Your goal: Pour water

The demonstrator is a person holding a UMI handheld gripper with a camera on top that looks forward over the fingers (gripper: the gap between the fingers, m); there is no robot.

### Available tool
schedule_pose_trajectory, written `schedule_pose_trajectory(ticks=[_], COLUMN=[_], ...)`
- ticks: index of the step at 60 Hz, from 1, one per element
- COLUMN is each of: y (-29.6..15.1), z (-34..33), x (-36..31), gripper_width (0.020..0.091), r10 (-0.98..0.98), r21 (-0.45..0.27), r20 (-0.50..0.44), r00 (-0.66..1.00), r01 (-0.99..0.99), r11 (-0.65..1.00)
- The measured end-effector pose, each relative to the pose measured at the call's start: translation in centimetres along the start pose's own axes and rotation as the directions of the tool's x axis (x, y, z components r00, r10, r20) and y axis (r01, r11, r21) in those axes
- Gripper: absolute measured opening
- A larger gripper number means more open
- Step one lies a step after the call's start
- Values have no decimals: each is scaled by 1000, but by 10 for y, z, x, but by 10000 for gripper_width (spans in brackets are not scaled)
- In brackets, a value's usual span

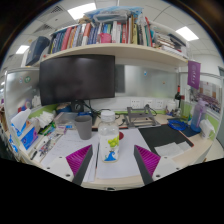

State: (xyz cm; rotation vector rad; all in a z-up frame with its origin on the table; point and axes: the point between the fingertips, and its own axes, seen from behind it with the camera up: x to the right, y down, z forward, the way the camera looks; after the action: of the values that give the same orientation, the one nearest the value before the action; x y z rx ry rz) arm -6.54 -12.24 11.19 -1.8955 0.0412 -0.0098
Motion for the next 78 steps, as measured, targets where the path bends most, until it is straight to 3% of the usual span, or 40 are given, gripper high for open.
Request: schedule_pose_trajectory(ticks=[23, 29, 34, 46, 61, 66, 73, 78], y=[-3, -7, -5, -8, -25, -46, -59, -78], z=[98, 110, 117, 119, 125, 136, 159, 173], x=[-19, -18, -15, -16, -17, -14, -13, -8], gripper_width=[838, 738, 571, 448, 377, 377, 378, 381], r10=[-54, -88, -101, -85, -131, -264, -511, -677], r21=[90, 121, 129, 159, 89, 46, -68, -79], r20=[24, 7, -15, -41, -64, -94, -75, -93], r00=[998, 996, 995, 996, 989, 960, 857, 730], r01=[52, 87, 102, 90, 136, 269, 506, 672], r11=[995, 989, 986, 983, 987, 962, 860, 736])
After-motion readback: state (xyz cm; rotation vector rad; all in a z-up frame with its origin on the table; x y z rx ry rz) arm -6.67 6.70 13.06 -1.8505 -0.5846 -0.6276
